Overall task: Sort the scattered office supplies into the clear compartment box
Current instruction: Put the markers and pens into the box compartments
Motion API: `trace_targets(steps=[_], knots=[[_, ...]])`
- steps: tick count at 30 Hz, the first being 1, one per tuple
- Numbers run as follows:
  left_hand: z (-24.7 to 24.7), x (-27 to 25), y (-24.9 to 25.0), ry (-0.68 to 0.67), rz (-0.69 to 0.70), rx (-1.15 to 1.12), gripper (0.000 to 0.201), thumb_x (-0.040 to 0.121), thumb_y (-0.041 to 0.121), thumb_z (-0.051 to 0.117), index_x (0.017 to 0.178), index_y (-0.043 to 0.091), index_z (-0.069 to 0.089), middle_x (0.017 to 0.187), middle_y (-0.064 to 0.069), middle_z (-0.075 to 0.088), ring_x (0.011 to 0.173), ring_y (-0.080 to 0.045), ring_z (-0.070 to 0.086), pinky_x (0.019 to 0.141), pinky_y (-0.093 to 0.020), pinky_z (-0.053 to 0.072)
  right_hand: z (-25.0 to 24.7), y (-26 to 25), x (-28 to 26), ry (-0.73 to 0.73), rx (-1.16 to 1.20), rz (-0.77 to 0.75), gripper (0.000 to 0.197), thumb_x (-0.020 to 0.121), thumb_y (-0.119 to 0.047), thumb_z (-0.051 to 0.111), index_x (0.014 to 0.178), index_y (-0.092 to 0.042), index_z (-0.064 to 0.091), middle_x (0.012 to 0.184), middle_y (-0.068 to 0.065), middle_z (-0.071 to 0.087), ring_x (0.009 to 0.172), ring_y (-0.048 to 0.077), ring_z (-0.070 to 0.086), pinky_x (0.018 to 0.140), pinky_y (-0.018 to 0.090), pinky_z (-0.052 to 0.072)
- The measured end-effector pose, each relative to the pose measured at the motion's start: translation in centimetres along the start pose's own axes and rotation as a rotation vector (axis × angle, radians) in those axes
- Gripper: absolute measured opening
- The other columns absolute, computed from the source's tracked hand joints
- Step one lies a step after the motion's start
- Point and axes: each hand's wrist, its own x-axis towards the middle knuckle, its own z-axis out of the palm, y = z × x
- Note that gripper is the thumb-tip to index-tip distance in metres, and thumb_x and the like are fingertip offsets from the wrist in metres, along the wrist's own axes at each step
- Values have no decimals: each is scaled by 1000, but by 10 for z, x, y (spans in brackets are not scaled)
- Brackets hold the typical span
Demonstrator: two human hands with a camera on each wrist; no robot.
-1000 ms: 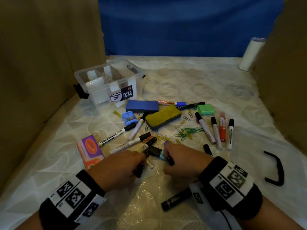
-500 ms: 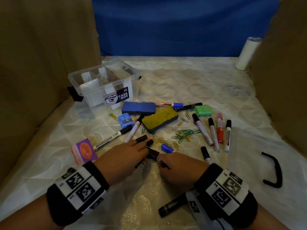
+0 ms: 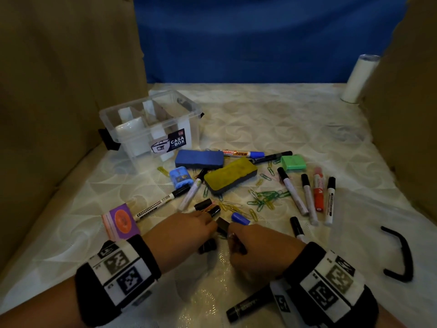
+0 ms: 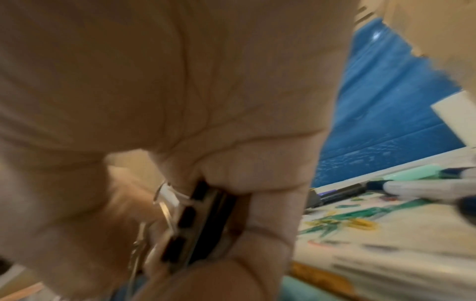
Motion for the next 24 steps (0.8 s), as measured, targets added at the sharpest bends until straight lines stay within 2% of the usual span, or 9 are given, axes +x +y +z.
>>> trace_targets(steps=[3,7,11,14,16,19,21,24], knots=[[-1,-5,-6,33,-32,-121,34,89,26,52,123,21,47,122,0,51,108,-19,54,85,-32,48,1,-11,6,2,-101,-6,40,86,-37,61,115,-18,43,93,-2,52,86,19,53,78,34,46],[-1,-19,-16,105,-91,-285,35,86,43,54,118,29,50,115,7,50,100,-11,54,82,-27,49,3,-22,24,63,-145,-32,51,84,-33,65,123,-13,39,114,8,60,103,27,59,72,31,41],[-6,-31,-24,94,-149,-351,31,87,44,53,114,28,56,105,9,44,89,-6,49,74,-16,42,8,-34,33,24,-267,-91,45,86,-30,62,122,-16,38,115,11,60,105,31,60,78,37,46],[-8,-39,-30,54,-169,-402,35,86,46,55,116,28,57,106,9,45,89,-6,52,80,-22,47,10,-36,37,-33,-334,-103,35,92,-24,52,125,-15,41,122,13,57,110,32,56,80,37,42],[-8,-46,-36,50,-192,-439,35,85,42,57,118,30,56,108,11,44,89,-4,53,83,-24,49,5,-33,38,-76,-328,-97,28,93,-24,49,120,-15,45,118,14,57,101,28,54,78,34,39],[-12,-56,-51,131,-227,-481,34,85,43,58,118,35,55,106,15,42,88,-1,54,85,-25,50,-8,-29,35,-52,-271,-115,10,94,-26,45,97,-17,42,90,5,48,80,21,45,62,32,34],[-20,-62,-68,209,-270,-510,34,86,42,58,120,37,55,106,16,43,90,0,54,85,-22,50,-22,-27,32,19,-207,-142,11,95,-27,44,96,-16,46,81,0,47,67,14,43,59,29,33],[-40,-71,-95,390,-345,-555,35,87,37,60,122,35,56,105,16,47,89,0,57,83,-21,52,-55,-34,27,120,-86,-207,16,97,-32,45,101,-18,52,86,1,57,60,5,47,59,27,39]])
